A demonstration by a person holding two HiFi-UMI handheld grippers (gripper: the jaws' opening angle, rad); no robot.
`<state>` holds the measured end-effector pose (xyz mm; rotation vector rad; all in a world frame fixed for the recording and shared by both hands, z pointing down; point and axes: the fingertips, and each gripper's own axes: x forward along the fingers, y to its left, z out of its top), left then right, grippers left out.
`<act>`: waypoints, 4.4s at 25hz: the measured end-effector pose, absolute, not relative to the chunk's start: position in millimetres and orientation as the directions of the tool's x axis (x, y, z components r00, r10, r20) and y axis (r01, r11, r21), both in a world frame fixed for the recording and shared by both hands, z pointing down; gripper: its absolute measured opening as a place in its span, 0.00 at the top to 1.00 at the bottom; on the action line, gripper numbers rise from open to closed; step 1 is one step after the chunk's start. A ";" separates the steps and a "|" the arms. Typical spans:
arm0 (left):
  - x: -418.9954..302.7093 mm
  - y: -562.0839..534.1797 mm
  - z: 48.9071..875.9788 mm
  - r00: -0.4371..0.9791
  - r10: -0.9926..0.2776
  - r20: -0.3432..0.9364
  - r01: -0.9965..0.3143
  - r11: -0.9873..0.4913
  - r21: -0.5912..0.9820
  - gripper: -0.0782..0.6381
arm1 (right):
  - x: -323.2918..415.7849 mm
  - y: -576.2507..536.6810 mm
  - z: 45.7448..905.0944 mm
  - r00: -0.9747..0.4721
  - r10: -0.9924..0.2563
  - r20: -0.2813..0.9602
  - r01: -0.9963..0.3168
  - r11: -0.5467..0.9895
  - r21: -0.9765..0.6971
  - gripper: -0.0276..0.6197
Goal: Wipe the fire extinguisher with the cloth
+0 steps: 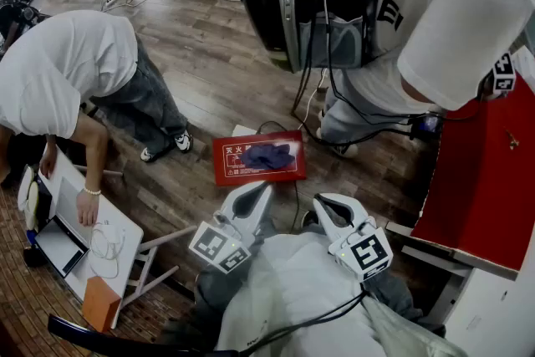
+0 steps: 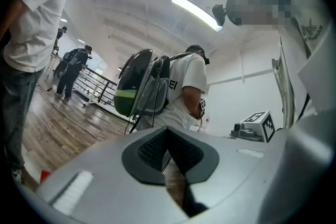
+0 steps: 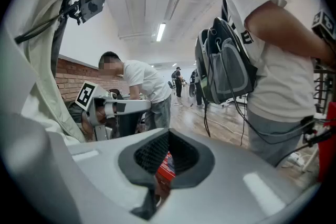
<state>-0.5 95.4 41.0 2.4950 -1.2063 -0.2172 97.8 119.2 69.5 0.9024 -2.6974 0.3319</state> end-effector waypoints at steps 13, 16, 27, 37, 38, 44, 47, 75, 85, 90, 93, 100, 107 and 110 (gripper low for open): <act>-1.1 105.3 44.9 0.595 -0.804 0.025 -0.745 -0.538 0.394 0.91 | 96.8 124.3 69.7 -0.795 -0.507 0.333 -0.578 0.800 -0.160 0.97; -6.0 111.9 48.7 0.573 -0.819 0.030 -0.760 -0.517 0.394 0.91 | 96.9 128.8 66.0 -0.822 -0.479 0.308 -0.537 0.833 -0.137 0.97; -49.2 146.8 122.4 0.400 -0.907 0.128 -0.851 -0.316 0.419 0.91 | 79.5 96.3 192.0 -0.800 -0.349 0.487 -0.380 0.924 0.038 0.97; -114.1 138.0 255.7 0.419 -0.895 0.151 -0.802 -0.287 0.524 0.91 | -26.7 19.0 340.4 -0.725 -0.429 0.539 -0.419 0.896 0.149 0.70; -119.2 135.6 269.2 0.423 -0.894 0.147 -0.798 -0.290 0.528 0.91 | -33.2 9.1 356.8 -0.715 -0.437 0.546 -0.426 0.891 0.155 0.68; -150.0 138.6 326.7 0.441 -0.878 0.183 -0.786 -0.280 0.552 0.91 | -74.2 10.5 450.3 -0.597 -0.353 0.721 -0.300 0.931 0.208 0.65; -159.2 137.8 350.8 0.445 -0.872 0.207 -0.796 -0.279 0.537 0.91 | -75.9 26.5 461.1 -0.556 -0.440 0.706 -0.257 0.898 0.358 0.79; -195.4 160.9 497.9 0.378 -0.855 0.354 -0.836 -0.152 0.528 0.91 | -17.1 109.5 567.4 -0.315 -0.730 0.607 -0.698 0.611 0.374 0.84; -161.4 171.1 539.8 0.425 -0.805 0.414 -0.831 -0.167 0.530 0.91 | -70.4 111.3 580.6 -0.373 -0.722 0.583 -0.750 0.605 0.268 0.84; -169.8 151.1 555.5 0.426 -0.815 0.392 -0.834 -0.185 0.521 0.90 | -127.4 128.6 572.7 -0.549 -0.645 0.531 -0.622 0.740 0.256 0.84; -169.1 140.5 553.3 0.427 -0.819 0.383 -0.839 -0.200 0.507 0.90 | -80.2 121.3 580.7 -0.484 -0.679 0.552 -0.646 0.702 0.299 0.84; -155.9 134.3 547.1 0.459 -0.817 0.348 -0.844 -0.278 0.458 0.90 | 37.0 91.9 614.2 -0.217 -0.757 0.616 -0.766 0.524 0.373 0.84; -174.2 160.1 578.8 0.387 -0.824 0.414 -0.870 -0.177 0.459 0.90 | -89.0 115.2 619.1 -0.436 -0.670 0.601 -0.702 0.671 0.238 0.84; -187.8 174.3 593.5 0.354 -0.822 0.446 -0.878 -0.127 0.461 0.90 | -138.8 126.9 627.6 -0.528 -0.623 0.577 -0.636 0.740 0.218 0.84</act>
